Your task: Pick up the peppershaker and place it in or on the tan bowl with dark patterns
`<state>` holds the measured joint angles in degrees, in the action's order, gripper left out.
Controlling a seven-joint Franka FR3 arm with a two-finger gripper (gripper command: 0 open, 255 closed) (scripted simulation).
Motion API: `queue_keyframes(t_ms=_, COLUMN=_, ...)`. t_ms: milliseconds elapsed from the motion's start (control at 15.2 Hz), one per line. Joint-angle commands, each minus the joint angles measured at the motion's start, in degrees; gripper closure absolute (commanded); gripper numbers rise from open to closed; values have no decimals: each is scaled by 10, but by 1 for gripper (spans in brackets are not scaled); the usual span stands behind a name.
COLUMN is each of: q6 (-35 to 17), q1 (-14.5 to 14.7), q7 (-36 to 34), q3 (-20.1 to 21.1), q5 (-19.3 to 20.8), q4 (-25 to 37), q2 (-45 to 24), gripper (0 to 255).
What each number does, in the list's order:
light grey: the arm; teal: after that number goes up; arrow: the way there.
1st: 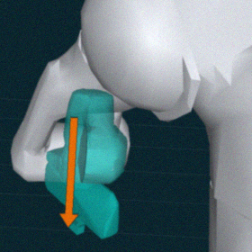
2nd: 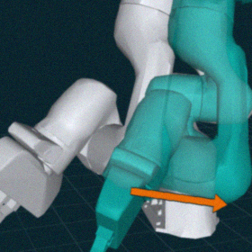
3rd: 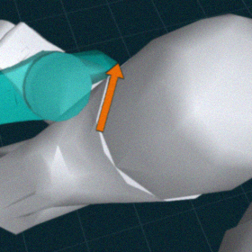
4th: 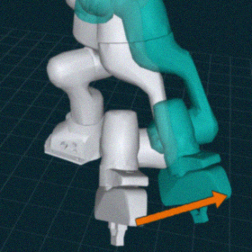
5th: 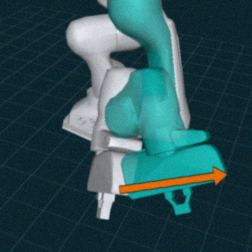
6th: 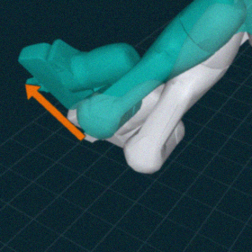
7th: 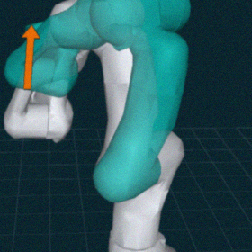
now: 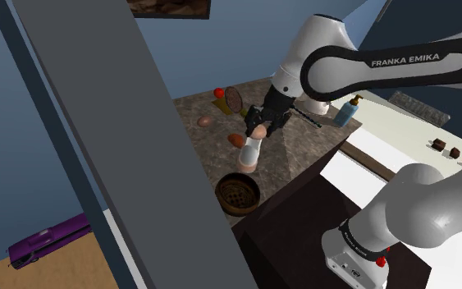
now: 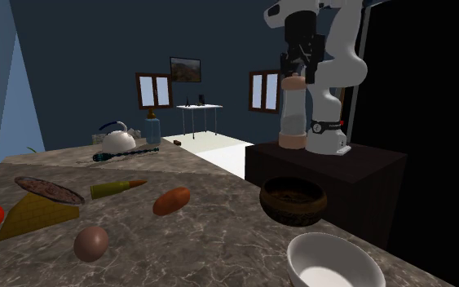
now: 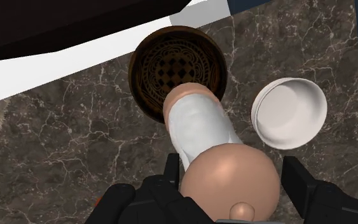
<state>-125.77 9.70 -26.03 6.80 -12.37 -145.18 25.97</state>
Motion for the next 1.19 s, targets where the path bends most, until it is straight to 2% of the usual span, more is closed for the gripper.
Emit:
queue_keyframes(t_ms=0, q6=27, q1=7, q7=-12, q3=5, q5=-4, q4=-24, q2=53, gripper=255)
queue_keyframes(t_ms=1122, q6=-129, q1=16, q7=11, q3=13, q5=-27, q4=-106, q2=-22, gripper=255)
